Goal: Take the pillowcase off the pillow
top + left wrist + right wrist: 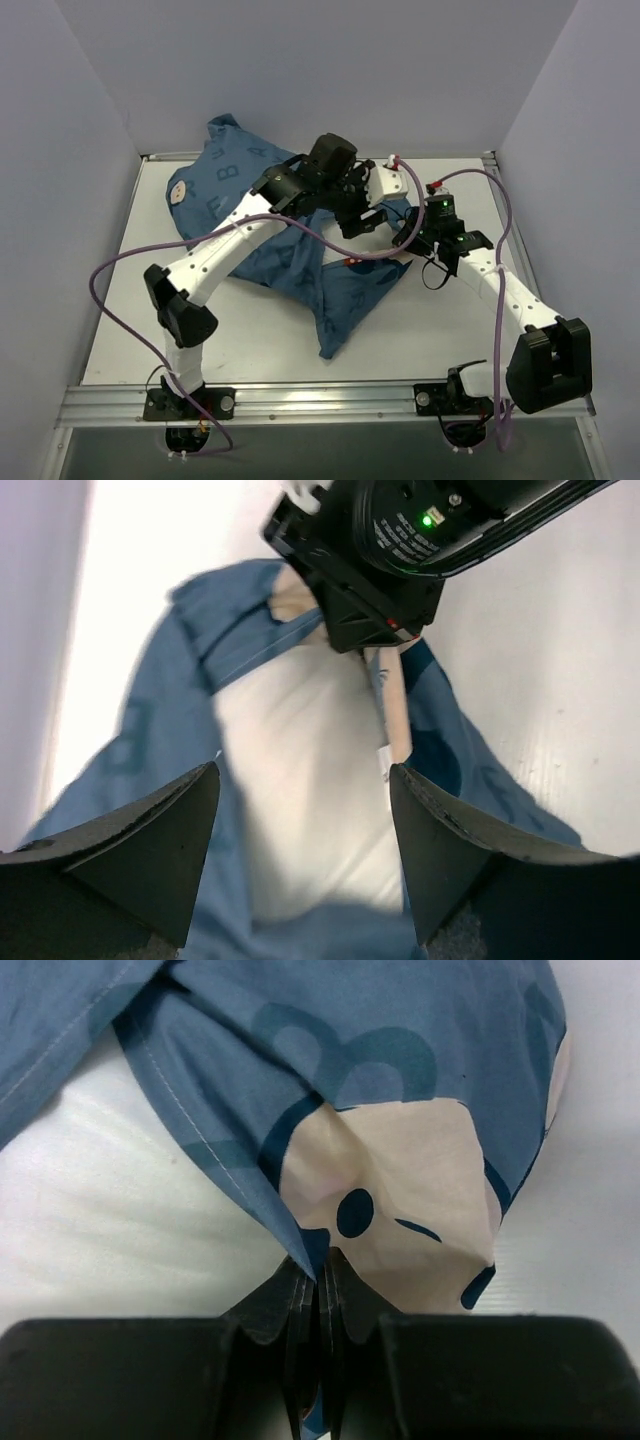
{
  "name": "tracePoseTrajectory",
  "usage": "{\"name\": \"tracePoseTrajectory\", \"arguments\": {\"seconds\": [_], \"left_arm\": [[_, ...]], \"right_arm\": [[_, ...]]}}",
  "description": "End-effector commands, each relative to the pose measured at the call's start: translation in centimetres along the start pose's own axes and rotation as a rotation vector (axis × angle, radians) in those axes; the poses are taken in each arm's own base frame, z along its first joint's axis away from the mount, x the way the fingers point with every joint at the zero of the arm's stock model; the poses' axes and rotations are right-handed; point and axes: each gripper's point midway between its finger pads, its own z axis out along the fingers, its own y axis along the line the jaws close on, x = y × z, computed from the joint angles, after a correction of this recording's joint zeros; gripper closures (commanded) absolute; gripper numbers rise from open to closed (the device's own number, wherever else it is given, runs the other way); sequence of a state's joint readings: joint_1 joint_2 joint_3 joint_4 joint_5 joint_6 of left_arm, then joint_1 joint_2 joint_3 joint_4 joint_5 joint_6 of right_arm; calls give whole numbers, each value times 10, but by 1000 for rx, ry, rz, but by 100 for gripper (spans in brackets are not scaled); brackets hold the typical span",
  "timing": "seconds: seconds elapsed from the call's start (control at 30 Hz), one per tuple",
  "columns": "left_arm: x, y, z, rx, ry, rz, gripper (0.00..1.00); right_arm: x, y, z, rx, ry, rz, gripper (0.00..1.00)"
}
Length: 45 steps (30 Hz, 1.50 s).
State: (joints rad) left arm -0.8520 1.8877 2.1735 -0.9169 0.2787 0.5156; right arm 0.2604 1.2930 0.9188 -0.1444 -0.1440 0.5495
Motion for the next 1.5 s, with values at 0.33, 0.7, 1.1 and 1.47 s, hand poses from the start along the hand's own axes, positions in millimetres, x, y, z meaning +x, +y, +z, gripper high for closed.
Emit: {"name": "tracePoseTrajectory", "arguments": {"seconds": [0.33,0.7,1.1,1.47], "left_arm": [[76,1,101,45,158,-71,24],[80,-59,115,252,139,121,26],[31,-68,101,336,5,132,29],[100,-12,147,123,207,96,21]], "right_arm": [[-1,6,-5,-161,-25,166,100],[-8,-6,-5,-146,-37,206,100],[-7,-13,-5,-148,-38,230,100],[-11,-9,-11,-168,-50,230,100]]}}
